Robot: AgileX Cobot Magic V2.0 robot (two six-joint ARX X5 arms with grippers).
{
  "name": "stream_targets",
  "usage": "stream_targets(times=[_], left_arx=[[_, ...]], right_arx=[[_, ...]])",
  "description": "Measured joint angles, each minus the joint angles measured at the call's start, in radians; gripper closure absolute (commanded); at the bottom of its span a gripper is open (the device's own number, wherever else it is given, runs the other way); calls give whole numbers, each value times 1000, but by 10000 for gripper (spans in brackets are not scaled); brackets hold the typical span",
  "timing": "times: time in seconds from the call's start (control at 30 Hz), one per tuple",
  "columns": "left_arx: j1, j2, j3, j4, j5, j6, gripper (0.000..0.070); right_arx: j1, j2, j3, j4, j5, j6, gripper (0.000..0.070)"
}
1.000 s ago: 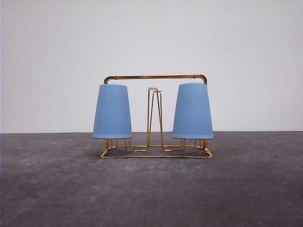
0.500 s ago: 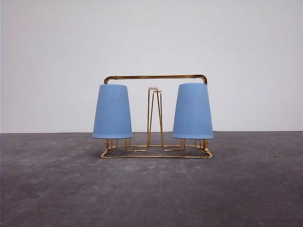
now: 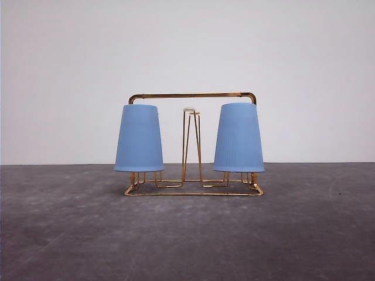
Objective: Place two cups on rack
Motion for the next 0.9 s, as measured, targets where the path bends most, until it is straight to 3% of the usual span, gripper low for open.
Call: stream_targets(times=[0.9], left_arx=[[0,0,0,0,0,0,700]], right_arx=[[0,0,0,0,0,0,686]])
